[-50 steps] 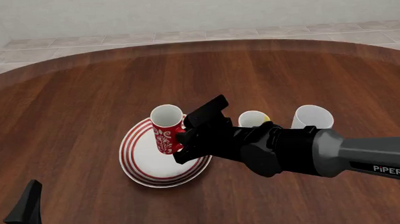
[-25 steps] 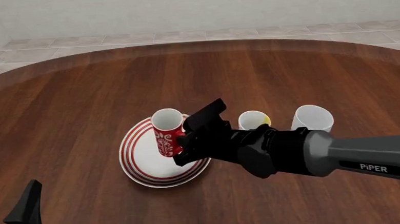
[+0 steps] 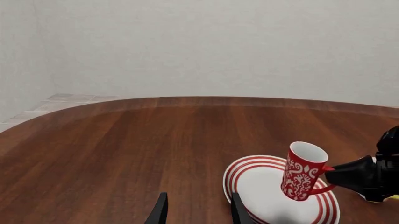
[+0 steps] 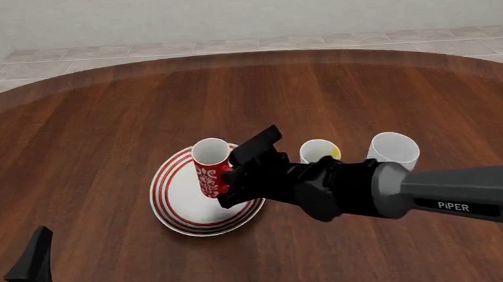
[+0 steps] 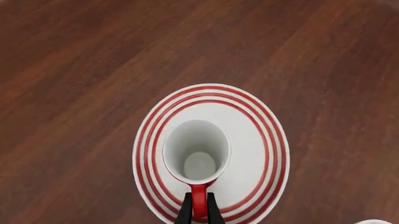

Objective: Pick up the red mug and put it on the plate

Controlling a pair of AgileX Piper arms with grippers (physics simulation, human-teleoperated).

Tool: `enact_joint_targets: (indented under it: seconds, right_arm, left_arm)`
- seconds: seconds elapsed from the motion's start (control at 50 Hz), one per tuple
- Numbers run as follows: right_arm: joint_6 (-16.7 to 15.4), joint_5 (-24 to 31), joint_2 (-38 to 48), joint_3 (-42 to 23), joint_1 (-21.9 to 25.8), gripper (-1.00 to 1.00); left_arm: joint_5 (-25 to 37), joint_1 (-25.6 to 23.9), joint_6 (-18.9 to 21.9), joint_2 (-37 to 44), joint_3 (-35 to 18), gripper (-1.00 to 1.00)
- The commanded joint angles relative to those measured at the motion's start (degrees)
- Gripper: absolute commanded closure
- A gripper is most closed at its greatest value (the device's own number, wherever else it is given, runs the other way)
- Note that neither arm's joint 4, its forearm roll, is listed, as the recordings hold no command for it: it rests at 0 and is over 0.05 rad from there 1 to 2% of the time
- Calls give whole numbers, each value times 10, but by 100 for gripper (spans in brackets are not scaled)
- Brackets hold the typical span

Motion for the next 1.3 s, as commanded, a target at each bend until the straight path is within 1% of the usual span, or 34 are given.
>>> enact_joint_targets:
  seconds: [0.02, 0.32, 0.58, 0.8, 1.3]
  right_arm:
    - [4, -1, 9, -10, -1, 100]
    - [10, -6, 29, -23, 2, 100]
    - [9, -7, 37, -27, 1, 100]
    - [15, -12, 47, -28, 2, 100]
    - [15, -14, 63, -33, 2, 100]
  left_arm:
    - [3, 1, -1, 0, -3, -100]
    - [-4, 2, -1, 0, 4, -100]
    - [0, 2, -2, 0, -1, -100]
    - [0, 2, -3, 0, 0, -100]
    - [2, 2, -3, 0, -3, -100]
